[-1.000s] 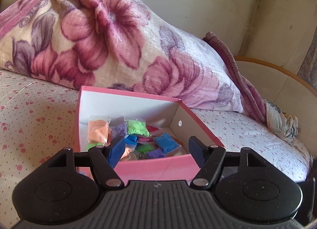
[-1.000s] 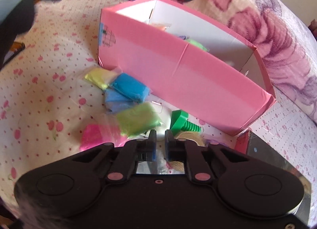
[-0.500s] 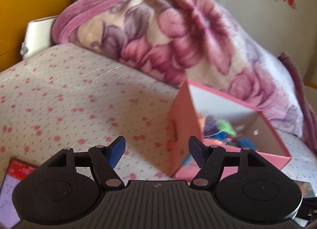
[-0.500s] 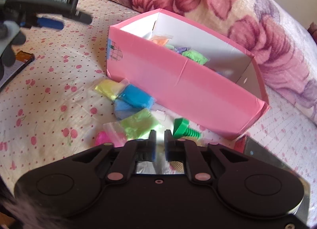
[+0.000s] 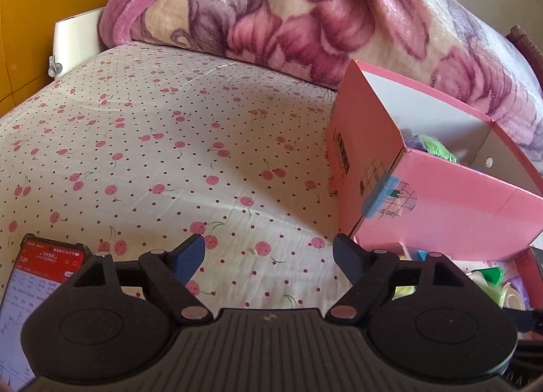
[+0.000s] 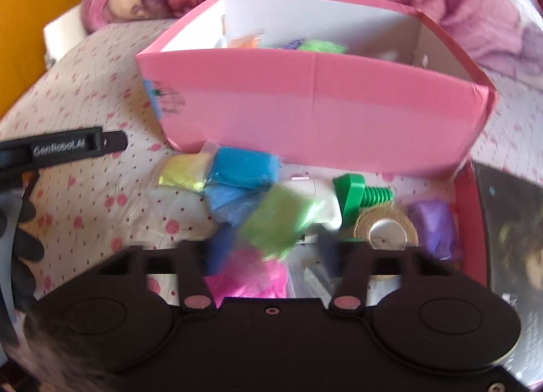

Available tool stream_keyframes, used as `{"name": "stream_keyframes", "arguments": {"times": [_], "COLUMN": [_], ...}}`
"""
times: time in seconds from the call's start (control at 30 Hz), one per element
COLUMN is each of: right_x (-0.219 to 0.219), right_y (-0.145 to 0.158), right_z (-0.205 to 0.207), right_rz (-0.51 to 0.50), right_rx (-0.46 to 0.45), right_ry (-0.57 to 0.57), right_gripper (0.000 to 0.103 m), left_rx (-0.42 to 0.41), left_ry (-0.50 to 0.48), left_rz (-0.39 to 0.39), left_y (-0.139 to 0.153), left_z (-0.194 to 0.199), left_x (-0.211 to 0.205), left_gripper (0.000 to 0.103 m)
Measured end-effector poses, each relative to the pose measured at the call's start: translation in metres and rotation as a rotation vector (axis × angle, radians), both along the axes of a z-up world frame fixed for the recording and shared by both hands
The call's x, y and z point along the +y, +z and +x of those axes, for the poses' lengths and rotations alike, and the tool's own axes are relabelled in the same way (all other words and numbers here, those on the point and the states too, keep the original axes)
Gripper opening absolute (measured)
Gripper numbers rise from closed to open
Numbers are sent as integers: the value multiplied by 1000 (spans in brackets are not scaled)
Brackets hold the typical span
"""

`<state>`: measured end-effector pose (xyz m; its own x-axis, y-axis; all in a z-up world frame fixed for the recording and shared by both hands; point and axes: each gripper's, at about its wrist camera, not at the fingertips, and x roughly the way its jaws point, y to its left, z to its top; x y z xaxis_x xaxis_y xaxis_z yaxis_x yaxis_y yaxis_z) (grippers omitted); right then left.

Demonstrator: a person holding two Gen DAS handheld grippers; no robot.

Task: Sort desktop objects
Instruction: 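Carry the green bag into the pink box and open the right tool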

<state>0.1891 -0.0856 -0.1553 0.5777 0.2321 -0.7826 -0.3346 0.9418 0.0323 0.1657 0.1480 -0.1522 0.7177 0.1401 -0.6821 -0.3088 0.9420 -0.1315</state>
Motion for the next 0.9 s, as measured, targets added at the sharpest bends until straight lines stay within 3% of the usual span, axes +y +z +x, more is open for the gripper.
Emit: {"name": "stream_keyframes", "arguments": {"times": [0.1,0.2,0.6,0.9], "right_x": [-4,-11,-36,-35], "right_y": [2,14,71,119], "right_z": [-4,-9,-25,1], "right_rz": [19,37,133,204], "right_rx": [-18,-48,-122,-198], "right_ry": [-10,-6,44,67], "right_gripper": [17,13,10,10], "left_rx": [21,32,28,-2], "left_ry": [-8,-9,-35,15], "left_rz": [-14,-21,15,26], "left_y": [-4,-6,-15,-21], "left_z": [2,5,6,8], "left_x": [-1,-3,-14,-14], "left_gripper": [83,83,83,83]}}
